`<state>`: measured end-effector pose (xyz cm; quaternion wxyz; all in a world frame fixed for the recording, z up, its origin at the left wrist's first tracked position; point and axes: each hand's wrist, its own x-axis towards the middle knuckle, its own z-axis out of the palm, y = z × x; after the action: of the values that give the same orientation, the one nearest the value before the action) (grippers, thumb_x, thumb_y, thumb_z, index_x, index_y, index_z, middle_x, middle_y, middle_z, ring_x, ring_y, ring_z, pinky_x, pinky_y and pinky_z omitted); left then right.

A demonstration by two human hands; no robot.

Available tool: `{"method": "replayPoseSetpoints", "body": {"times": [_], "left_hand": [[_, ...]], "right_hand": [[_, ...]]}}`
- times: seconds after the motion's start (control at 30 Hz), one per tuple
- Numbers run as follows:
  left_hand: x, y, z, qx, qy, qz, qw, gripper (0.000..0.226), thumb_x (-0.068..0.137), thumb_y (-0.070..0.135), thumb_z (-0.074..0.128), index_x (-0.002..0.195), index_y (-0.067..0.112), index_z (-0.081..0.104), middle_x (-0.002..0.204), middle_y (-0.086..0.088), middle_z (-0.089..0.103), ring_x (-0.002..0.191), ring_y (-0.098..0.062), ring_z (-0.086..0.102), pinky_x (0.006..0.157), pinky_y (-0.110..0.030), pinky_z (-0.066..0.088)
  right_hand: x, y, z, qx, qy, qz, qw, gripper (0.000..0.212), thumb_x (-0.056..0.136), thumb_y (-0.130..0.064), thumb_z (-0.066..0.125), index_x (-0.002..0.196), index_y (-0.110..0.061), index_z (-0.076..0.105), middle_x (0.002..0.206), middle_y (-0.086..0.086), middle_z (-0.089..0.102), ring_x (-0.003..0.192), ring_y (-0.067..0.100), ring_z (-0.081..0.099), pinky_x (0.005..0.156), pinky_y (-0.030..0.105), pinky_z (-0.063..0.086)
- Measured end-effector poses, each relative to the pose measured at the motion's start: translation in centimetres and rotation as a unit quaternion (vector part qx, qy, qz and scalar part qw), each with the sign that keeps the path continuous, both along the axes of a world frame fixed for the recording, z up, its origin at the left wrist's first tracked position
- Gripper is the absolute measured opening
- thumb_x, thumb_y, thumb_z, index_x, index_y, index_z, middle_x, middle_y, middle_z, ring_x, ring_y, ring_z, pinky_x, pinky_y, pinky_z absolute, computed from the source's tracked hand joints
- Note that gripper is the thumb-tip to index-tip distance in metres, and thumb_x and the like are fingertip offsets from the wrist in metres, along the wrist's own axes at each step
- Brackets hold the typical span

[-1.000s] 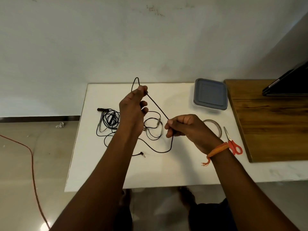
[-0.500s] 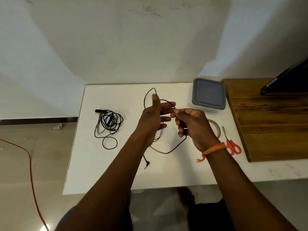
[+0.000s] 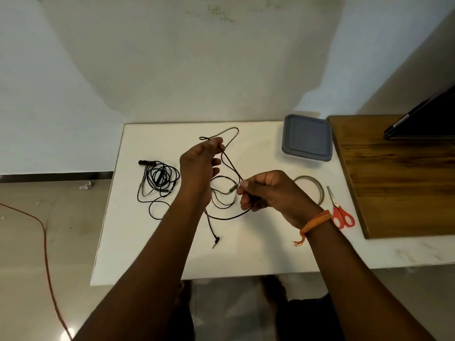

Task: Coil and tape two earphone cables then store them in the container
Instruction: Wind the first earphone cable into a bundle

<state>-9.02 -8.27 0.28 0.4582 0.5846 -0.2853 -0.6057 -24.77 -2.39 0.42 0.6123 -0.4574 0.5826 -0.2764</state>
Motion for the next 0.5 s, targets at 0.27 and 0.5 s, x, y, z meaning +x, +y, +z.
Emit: {"method": "replayPoseSetpoints", "body": {"times": [0.27,0.5], "left_hand": [[-1.8,1.5,-0.2,0.082,-0.064,-0.242,0.965,0.039,0.084,0.050,0.068,0.095,0.013,0.076,0.078,0.001,0.068,0.078,-0.011,0.064,0.076,-0.033,0.048],[-1.5,1.4,0.0,0.039,-0.016,-0.165,0.985,0.021,0.088,0.035,0.068,0.094,0.017,0.078,0.088,0.001,0.071,0.080,-0.013,0.060,0.073,-0.031,0.042]], "right_hand": [[-0.3,-0.5,-0.4,-0.044,0.020,-0.091,0.995,0.027,0.097,-0.025,0.056,0.092,-0.003,0.072,0.071,0.006,0.070,0.064,0.019,0.066,0.068,0.037,0.049],[0.2,-0.4,-0.2,-0.021,0.002,-0.057,0.998,0.029,0.097,-0.030,0.055,0.095,-0.006,0.072,0.077,0.007,0.072,0.073,0.022,0.070,0.075,0.038,0.050]]}}
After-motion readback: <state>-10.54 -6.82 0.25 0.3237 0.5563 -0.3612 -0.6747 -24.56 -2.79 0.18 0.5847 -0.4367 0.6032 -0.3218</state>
